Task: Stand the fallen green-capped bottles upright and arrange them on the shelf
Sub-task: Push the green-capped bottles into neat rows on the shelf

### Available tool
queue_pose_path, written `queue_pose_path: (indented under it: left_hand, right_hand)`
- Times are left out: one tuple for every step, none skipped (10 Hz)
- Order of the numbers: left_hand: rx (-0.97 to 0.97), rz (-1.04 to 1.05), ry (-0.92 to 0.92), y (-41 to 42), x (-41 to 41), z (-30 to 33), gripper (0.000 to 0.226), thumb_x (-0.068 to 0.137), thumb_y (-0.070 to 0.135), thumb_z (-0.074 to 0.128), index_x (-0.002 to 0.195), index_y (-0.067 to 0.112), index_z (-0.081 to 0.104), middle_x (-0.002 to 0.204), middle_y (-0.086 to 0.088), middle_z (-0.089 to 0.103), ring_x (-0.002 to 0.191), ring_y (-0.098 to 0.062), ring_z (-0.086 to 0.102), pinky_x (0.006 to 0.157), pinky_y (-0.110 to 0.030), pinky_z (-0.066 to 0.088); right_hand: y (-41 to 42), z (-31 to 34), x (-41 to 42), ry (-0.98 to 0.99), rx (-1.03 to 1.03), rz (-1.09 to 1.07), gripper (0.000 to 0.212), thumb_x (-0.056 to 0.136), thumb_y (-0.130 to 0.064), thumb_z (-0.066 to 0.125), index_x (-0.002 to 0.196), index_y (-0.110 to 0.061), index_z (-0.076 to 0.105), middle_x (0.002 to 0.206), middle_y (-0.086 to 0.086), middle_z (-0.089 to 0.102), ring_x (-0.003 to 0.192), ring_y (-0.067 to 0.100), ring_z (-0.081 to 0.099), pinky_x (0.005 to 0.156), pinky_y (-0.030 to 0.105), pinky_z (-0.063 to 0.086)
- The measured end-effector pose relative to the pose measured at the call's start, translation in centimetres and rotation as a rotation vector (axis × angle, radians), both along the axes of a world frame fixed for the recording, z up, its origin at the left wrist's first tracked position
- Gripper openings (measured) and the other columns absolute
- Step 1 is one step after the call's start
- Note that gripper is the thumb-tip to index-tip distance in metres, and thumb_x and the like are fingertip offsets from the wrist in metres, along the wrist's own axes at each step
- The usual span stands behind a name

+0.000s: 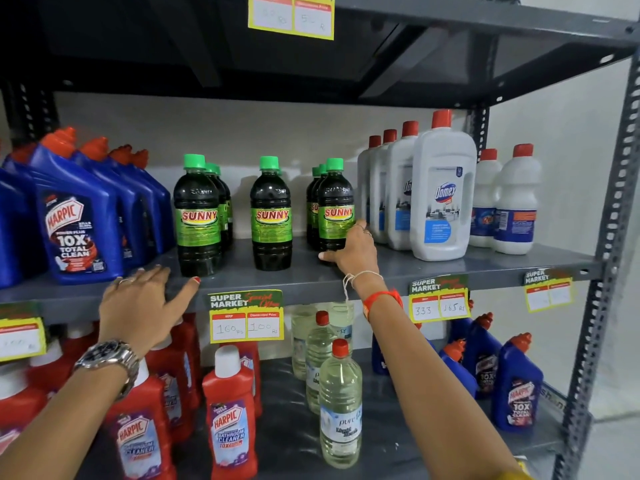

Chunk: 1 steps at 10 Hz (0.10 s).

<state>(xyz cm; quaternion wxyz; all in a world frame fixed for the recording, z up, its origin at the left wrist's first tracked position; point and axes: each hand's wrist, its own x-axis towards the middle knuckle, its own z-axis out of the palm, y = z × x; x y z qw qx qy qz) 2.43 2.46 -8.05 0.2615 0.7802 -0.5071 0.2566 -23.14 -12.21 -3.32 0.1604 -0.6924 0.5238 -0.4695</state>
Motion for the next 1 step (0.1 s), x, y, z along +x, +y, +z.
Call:
queue_pose_path:
  left_hand:
    - [0.040,0.028,0.037,-0.05,0.18,-0.04,0.100,0.070,0.074,0.010,0.143,0.007,0.025,0.154,-0.010,0.025,0.142,-0.025,0.024,0.116,-0.046,0.016]
  right_hand:
    - [0.55,0.04,-0.50,-0.015,0.007,0.003,0.097,0.062,-0.023,0.086,0.134,0.003,0.027,0.136,0.024,0.045,0.130,0.037,0.041,0.107,0.040,0.037]
